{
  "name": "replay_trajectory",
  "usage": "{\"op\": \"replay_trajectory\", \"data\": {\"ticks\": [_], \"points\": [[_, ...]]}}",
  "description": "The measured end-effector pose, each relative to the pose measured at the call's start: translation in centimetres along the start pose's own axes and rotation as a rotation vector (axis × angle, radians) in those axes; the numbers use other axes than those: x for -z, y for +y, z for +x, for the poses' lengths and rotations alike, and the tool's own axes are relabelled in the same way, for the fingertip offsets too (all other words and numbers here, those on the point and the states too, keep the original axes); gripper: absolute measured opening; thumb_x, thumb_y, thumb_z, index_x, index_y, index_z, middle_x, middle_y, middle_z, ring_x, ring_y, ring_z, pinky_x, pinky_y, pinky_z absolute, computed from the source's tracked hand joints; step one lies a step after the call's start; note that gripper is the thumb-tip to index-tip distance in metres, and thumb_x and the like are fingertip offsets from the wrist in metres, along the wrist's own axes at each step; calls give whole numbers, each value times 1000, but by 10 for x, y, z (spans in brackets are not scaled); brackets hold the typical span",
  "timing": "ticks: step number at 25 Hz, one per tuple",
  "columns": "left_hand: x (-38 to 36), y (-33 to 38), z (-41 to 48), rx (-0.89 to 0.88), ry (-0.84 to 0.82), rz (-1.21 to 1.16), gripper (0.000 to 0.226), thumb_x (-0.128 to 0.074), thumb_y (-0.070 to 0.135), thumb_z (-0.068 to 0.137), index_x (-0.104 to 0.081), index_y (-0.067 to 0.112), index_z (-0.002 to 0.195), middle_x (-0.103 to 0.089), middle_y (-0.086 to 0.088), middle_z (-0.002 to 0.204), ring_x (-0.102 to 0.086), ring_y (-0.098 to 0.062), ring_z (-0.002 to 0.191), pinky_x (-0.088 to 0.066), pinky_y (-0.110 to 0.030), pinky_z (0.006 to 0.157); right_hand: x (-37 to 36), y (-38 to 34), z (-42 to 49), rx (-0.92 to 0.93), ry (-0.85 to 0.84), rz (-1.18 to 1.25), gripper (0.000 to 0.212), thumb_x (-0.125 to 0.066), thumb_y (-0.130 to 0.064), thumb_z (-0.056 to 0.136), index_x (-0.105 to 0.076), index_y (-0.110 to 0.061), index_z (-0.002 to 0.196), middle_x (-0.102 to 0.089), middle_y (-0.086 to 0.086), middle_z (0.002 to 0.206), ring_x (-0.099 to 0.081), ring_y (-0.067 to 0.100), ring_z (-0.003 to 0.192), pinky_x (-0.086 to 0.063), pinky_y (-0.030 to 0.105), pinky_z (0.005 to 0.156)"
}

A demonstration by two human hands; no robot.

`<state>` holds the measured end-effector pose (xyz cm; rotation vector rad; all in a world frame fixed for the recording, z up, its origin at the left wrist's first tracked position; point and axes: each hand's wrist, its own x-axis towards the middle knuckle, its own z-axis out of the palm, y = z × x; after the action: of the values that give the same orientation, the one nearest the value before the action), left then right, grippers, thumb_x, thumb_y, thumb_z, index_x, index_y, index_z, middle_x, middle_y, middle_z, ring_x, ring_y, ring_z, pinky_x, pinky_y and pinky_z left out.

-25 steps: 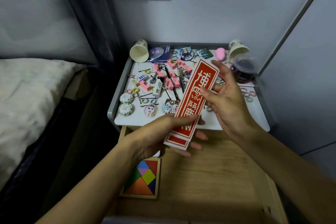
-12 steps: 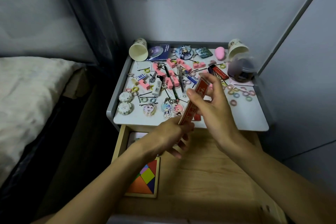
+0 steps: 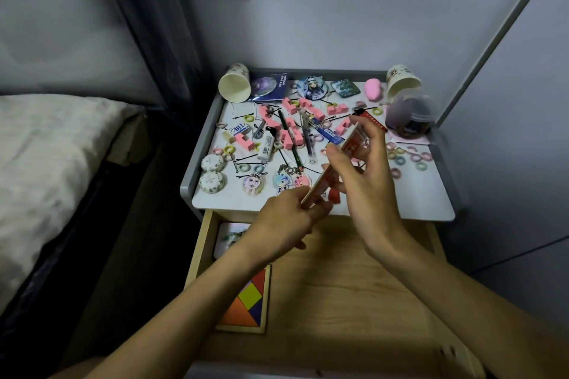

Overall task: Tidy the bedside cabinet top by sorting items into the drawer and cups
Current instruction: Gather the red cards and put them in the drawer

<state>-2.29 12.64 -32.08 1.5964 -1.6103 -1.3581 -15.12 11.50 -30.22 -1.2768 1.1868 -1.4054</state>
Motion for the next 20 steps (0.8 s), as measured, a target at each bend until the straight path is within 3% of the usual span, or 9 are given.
{"op": "replay_trajectory", "data": {"ticks": [5,14,18,20], "points": [[0,-8,3,-62,113,163,17,-51,35,99,-62,22,103,-66,-7,81,-69,-22,72,-59,-36,54,-2,0,-4,23,-30,9,46,-62,-23,94,-40,-39,131,-64,-25,98,-65,3,98,-60,39,81],[0,-7,3,-79,76,138,19,-50,33,100,-61,17,102,-62,-6,77,-66,-21,72,-58,-33,54,0,1,-1,12,-21,1,38,-62,-19,94,-43,-42,117,-65,-18,91,-66,2,90,-60,42,81],[2,-5,2,-80,48,118,22,-49,35,100,-62,17,103,-67,-5,84,-68,-20,78,-58,-44,73,2,1,-1,20,-33,-22,37,-62,-19,94,-43,-36,121,-64,-25,86,-66,2,89,-60,40,78],[2,-3,1,-95,35,105,20,-48,40,99,-63,27,97,-69,-3,88,-68,-17,79,-56,-44,79,2,2,-1,27,-47,-20,37,-61,-17,94,-43,-33,123,-64,-24,86,-67,4,87,-60,36,74]]}}
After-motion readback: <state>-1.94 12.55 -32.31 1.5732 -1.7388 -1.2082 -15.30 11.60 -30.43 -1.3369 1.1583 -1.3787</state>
